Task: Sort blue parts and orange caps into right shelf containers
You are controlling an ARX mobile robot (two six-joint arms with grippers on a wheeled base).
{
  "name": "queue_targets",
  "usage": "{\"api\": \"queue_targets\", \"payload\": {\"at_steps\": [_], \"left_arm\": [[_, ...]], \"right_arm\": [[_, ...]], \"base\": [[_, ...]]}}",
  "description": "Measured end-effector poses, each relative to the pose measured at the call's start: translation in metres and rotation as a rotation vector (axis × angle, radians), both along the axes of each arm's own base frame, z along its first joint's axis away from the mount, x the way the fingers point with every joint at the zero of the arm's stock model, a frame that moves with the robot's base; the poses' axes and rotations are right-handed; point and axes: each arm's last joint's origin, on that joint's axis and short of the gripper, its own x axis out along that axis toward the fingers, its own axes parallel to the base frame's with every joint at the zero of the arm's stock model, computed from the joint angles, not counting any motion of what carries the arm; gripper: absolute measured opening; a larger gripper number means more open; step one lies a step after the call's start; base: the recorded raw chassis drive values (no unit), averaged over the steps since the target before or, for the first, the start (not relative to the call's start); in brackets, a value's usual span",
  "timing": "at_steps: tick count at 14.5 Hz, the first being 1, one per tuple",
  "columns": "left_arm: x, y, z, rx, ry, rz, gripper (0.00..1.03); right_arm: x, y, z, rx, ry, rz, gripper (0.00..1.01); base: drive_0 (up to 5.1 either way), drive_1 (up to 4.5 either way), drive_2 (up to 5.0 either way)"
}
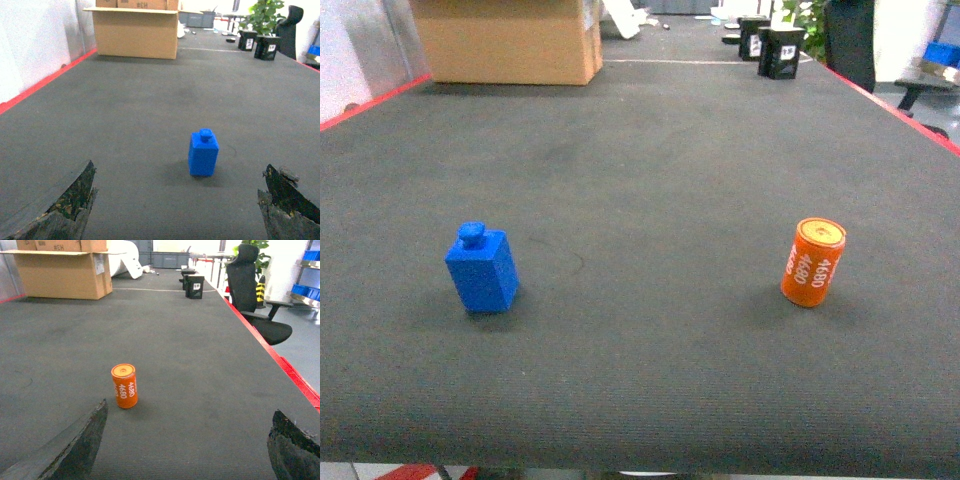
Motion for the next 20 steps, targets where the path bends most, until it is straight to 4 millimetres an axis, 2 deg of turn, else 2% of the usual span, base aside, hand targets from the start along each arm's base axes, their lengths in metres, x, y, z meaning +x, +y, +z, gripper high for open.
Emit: {"api": "queue_targets", "payload": {"at_steps": [20], "left_arm": [[0.0000,0.0000,0.0002,0.000,-0.002,-0.002,0.98]], "right_arm": [[0.0000,0.0000,0.0003,0.000,-0.003,0.000,0.98]], "base": [[0.0,0.00,0.0]]}}
